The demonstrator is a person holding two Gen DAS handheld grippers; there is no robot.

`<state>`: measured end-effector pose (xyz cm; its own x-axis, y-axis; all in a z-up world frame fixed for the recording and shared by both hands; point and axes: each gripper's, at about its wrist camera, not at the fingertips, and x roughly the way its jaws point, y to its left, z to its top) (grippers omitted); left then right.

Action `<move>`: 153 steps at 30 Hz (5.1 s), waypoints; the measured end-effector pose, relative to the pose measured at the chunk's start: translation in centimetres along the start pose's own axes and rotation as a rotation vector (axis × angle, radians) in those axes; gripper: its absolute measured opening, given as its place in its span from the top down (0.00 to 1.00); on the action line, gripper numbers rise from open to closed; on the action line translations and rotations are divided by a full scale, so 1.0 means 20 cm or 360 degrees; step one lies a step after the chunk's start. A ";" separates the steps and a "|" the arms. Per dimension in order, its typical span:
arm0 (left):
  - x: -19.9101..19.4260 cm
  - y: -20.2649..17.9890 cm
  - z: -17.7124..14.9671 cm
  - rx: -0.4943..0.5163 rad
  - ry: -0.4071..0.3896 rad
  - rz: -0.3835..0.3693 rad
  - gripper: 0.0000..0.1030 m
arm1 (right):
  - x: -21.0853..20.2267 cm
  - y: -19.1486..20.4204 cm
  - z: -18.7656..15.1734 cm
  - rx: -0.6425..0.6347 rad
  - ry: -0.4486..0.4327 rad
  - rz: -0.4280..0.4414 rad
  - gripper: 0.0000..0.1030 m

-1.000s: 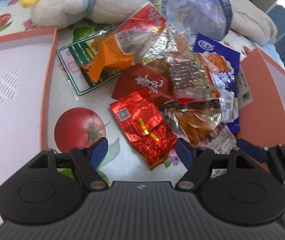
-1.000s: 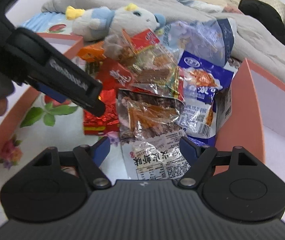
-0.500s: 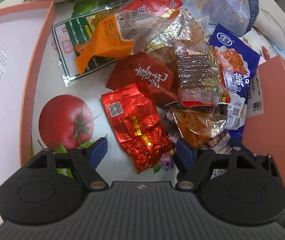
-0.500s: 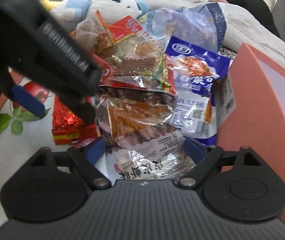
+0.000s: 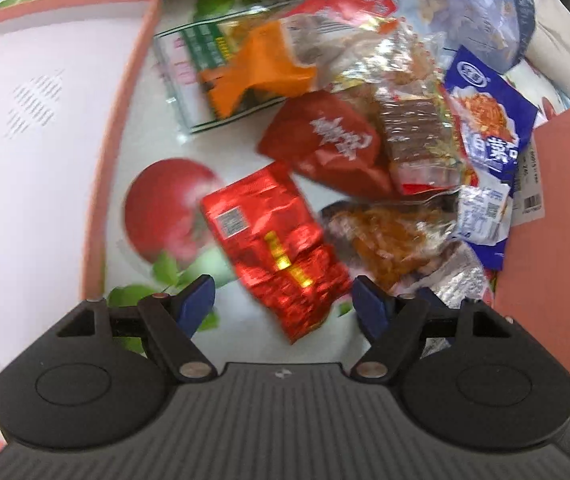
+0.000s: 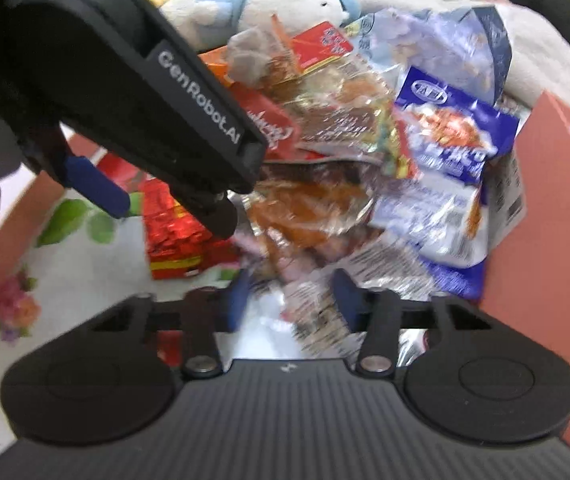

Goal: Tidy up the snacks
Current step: 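Grasp the red tea packet with the left tool while the right tool grasps the shrimp-strip bag, then lift the red tea packet with the left tool while the right tool lifts the shrimp-strip bag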

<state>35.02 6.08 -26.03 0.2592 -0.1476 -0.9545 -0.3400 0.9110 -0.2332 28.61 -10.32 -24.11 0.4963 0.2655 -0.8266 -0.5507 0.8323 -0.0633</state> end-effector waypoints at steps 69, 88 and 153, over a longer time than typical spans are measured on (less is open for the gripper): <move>-0.05 -0.06 -0.13 0.0406 -0.0209 0.0231 0.41 | -0.14 -0.09 -0.13 0.0126 -0.0055 0.0111 0.72; -0.45 -0.07 -0.21 0.0340 -0.0465 0.0169 0.44 | -0.43 -0.12 -0.11 0.0244 -0.0176 0.0046 0.74; -0.79 -1.34 -0.25 0.0747 -0.0554 -0.0315 0.44 | -1.07 -1.09 -0.20 0.0715 -0.0456 -0.0387 0.73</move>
<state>35.62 -17.89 -5.71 0.5834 -0.2690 -0.7664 0.1582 0.9631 -0.2176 27.37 -36.14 -7.17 0.7687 0.1102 -0.6301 -0.0911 0.9939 0.0627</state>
